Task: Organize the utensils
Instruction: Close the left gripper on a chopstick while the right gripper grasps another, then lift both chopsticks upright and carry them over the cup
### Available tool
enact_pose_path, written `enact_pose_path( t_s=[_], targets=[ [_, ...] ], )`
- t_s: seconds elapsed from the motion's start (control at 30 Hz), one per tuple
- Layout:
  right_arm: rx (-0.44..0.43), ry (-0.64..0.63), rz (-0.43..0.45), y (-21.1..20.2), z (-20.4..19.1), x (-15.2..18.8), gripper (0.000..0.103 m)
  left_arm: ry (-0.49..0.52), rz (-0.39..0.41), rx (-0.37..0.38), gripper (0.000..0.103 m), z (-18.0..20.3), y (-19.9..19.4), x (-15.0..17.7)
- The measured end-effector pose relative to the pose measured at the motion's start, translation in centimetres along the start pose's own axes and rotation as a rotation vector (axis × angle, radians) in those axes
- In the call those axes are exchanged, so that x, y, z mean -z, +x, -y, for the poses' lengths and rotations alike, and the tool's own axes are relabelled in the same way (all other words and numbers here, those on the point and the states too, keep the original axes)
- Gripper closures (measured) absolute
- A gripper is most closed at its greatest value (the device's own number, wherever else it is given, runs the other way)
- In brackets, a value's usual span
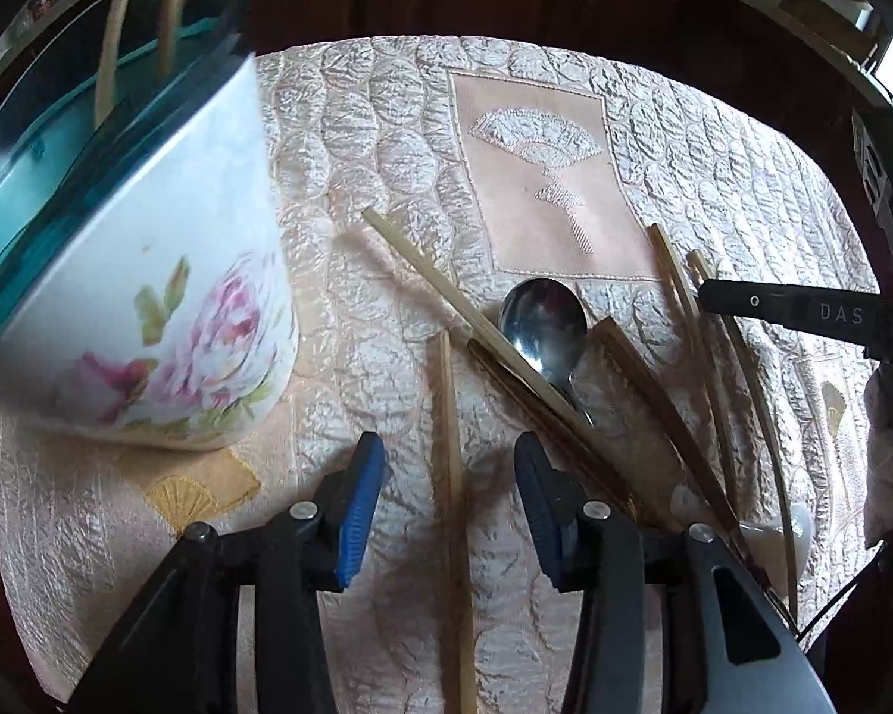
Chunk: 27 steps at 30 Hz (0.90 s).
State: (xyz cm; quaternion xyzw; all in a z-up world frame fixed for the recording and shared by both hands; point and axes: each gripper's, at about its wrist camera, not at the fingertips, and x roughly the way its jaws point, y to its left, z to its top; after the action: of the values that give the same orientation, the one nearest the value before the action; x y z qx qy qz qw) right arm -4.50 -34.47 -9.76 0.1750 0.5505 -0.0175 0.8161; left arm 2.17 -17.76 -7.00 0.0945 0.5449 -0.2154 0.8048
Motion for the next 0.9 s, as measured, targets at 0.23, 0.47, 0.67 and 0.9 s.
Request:
enact_pose_path(
  t_s=[0.23, 0.47, 0.67, 0.9],
  targets=[
    [-0.046, -0.017, 0.021, -0.3, -0.5, -1.0, 0.093, -0.011, 0.001, 0.020, 0.097, 0.0, 0.6, -1.8],
    [-0.101, -0.062, 0.120, -4.8, -1.9, -1.5, 0.096, -0.042, 0.095, 0.119, 0.098, -1.8, -4.4, -1.8],
    [-0.145, -0.101, 0.197, -9.5, -3.7, -0.7, 0.096, -0.075, 0.173, 0.184, 0.098, -3.1, -9.5, -1.2],
    [-0.195, -0.177, 0.295, -15.2, -7.2, -1.1, 0.096, -0.086, 0.289, 0.238, 0.098, -5.2, -16.8, -0.4]
  ],
)
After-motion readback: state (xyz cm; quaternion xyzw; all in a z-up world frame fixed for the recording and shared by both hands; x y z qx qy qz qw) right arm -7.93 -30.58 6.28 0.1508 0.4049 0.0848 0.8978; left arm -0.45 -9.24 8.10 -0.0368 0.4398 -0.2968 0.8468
